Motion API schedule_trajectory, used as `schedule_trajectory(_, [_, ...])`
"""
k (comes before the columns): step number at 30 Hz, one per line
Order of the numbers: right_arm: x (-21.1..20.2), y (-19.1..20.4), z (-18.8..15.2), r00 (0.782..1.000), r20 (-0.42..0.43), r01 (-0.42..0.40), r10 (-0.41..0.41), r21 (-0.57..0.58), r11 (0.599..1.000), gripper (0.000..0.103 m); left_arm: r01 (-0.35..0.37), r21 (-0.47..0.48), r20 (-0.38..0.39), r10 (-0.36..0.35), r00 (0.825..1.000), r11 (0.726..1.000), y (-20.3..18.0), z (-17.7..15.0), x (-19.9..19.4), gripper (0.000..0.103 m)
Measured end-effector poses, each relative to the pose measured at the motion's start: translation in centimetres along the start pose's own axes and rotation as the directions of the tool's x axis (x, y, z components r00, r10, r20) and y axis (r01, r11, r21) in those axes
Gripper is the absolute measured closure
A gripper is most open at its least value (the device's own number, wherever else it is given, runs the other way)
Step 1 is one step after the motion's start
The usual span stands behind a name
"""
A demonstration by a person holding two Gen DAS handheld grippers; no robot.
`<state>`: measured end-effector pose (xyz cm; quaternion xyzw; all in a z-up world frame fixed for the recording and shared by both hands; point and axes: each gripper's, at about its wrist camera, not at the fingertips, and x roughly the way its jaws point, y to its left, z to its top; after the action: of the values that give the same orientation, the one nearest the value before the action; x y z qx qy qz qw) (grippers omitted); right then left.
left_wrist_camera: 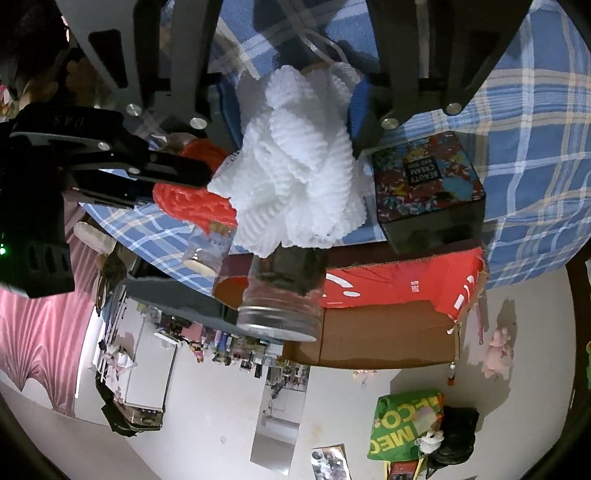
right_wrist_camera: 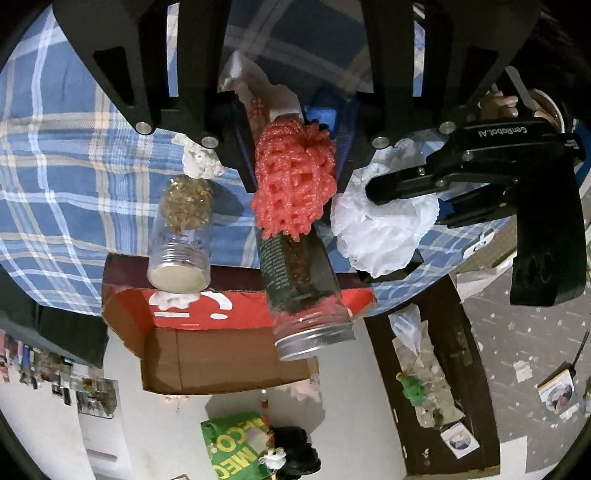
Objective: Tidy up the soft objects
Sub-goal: 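Grasp the white mesh bath puff with the left tool while the right tool grasps the red mesh puff, then carry the white and red mesh puffs over the red-lined cardboard box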
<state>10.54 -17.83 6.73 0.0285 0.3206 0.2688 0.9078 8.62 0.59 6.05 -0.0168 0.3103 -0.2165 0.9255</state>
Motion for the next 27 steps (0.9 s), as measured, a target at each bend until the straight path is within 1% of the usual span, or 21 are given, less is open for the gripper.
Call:
schedule_trajectory(5, [-1.0, -0.6, 0.3, 1.000, 0.027, -0.010, 0.009, 0.035, 0.999, 0.065, 0.008, -0.019, 0.011, -0.008, 1.000, 1.000, 0.4, 0.3, -0.9, 0.055])
schedule_trajectory(12, [-1.4, -1.1, 0.3, 1.000, 0.028, -0.015, 0.013, 0.062, 0.998, 0.065, 0.002, -0.024, 0.026, -0.001, 1.000, 1.000, 0.6, 0.7, -2.2, 0.056])
schedule_trajectory(18, [-2.2, -2.2, 0.4, 0.999, 0.035, -0.031, 0.028, 0.108, 0.994, 0.065, 0.017, -0.072, 0.005, -0.016, 1.000, 0.997, 1.9, 0.7, -2.8, 0.056])
schedule_trajectory(25, [-3.3, -4.8, 0.4, 0.997, 0.015, -0.074, 0.072, 0.210, 0.975, 0.065, -0.019, -0.128, -0.033, 0.015, 0.999, 0.992, 5.1, 0.4, -4.3, 0.056])
schedule_trajectory(27, [-3.5, -5.4, 0.4, 0.997, 0.011, -0.072, 0.072, 0.233, 0.970, 0.065, -0.029, -0.149, -0.048, 0.023, 0.999, 0.988, 6.1, 0.2, -4.7, 0.056])
